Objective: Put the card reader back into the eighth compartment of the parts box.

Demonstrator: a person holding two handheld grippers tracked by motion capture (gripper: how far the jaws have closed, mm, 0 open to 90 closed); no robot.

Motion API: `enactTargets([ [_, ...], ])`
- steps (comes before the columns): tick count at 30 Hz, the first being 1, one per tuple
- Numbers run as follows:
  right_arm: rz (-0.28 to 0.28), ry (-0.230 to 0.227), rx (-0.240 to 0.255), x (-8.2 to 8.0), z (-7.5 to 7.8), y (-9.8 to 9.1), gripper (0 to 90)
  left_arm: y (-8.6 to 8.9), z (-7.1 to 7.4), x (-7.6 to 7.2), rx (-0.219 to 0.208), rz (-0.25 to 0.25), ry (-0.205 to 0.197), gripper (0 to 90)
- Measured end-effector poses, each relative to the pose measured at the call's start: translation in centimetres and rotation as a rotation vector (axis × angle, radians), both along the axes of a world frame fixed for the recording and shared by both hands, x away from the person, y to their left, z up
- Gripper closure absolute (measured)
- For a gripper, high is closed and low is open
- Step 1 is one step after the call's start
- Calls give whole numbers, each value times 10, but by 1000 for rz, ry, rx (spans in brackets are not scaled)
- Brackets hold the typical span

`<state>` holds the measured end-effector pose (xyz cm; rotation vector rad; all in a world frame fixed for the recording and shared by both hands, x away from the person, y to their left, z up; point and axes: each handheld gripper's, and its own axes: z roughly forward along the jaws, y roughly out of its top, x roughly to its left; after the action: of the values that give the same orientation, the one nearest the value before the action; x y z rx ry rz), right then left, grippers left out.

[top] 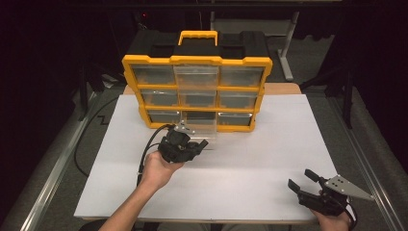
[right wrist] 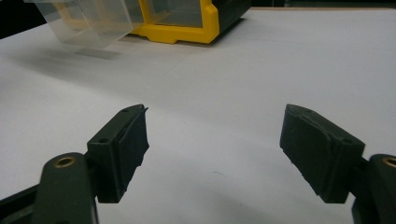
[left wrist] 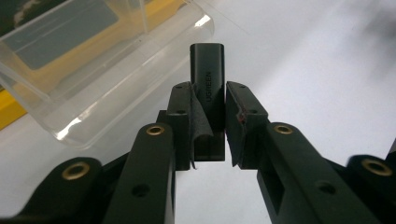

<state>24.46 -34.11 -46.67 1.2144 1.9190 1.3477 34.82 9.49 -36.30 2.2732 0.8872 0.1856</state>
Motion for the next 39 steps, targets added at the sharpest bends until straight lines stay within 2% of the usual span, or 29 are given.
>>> enactTargets([
  [8,0,3,2,0,0,0,236,1,9,11,-7,17,-3,733],
  [12,0,6,3,0,0,0,236,2,10,18,-25,32,12,733],
  [16,-2,6,5,0,0,0,236,4,9,28,-19,49,20,734],
  [22,-1,7,5,0,0,-1,236,5,13,37,-9,64,10,734],
  [29,1,7,6,0,0,-1,235,6,12,49,-11,99,15,733],
  [39,8,10,5,1,-1,0,235,2,6,60,1,124,15,730],
])
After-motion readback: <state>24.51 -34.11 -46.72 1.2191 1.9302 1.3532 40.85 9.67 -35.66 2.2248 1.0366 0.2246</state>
